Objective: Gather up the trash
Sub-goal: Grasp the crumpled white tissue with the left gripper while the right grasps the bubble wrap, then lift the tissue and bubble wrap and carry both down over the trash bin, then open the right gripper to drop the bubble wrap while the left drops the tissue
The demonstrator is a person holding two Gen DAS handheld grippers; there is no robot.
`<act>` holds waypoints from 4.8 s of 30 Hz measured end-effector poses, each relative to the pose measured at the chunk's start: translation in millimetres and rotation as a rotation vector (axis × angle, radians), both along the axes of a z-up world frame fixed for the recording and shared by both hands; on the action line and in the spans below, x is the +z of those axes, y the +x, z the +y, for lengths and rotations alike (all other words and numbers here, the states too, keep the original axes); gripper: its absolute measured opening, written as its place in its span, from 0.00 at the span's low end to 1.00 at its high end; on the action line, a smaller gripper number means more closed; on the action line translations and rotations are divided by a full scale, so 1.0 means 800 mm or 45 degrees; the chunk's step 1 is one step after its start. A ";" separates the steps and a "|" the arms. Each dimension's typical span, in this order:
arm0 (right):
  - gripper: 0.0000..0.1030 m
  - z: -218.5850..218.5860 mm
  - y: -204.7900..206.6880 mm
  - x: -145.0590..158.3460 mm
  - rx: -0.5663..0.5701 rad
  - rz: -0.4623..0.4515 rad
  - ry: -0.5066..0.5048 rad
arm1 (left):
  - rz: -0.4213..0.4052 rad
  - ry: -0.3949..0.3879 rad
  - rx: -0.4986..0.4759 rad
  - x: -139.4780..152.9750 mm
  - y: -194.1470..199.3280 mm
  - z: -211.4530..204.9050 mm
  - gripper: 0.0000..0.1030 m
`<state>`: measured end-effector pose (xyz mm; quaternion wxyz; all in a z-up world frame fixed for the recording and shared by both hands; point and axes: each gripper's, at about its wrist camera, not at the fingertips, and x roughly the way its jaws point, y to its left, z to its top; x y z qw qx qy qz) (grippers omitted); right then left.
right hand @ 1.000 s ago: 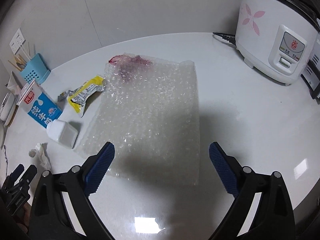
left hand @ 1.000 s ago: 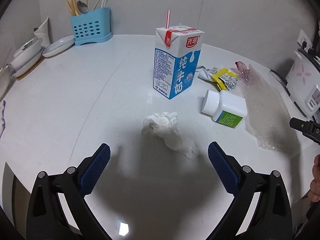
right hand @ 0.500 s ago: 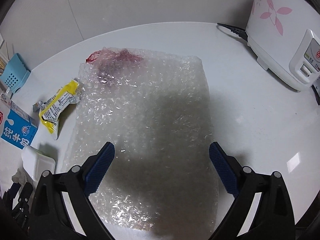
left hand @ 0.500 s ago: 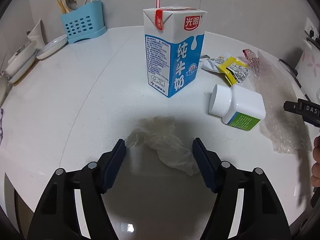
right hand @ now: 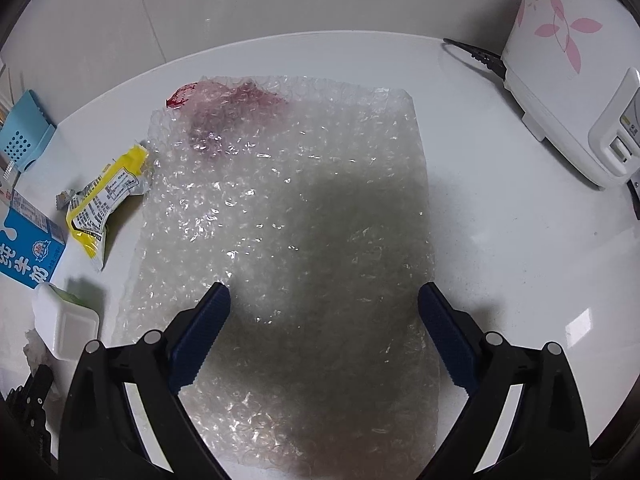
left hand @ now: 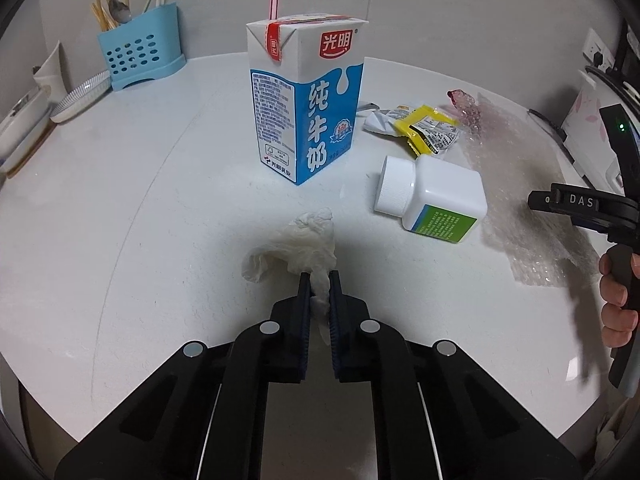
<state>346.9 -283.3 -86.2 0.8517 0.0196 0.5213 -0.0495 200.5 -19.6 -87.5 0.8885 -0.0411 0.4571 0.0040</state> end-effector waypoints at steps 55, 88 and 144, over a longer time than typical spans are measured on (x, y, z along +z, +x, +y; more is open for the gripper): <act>0.14 0.017 -0.310 0.120 0.224 -0.539 0.046 | -0.331 -0.030 -0.050 0.084 -0.203 -0.016 0.07; 0.15 0.042 -0.528 -0.031 0.338 -0.642 -0.014 | -0.302 -0.057 -0.141 -0.069 -0.357 -0.042 0.07; 0.69 0.092 -0.489 -0.347 0.448 -0.036 -0.015 | 0.029 -0.086 -0.094 -0.278 -0.337 -0.022 0.07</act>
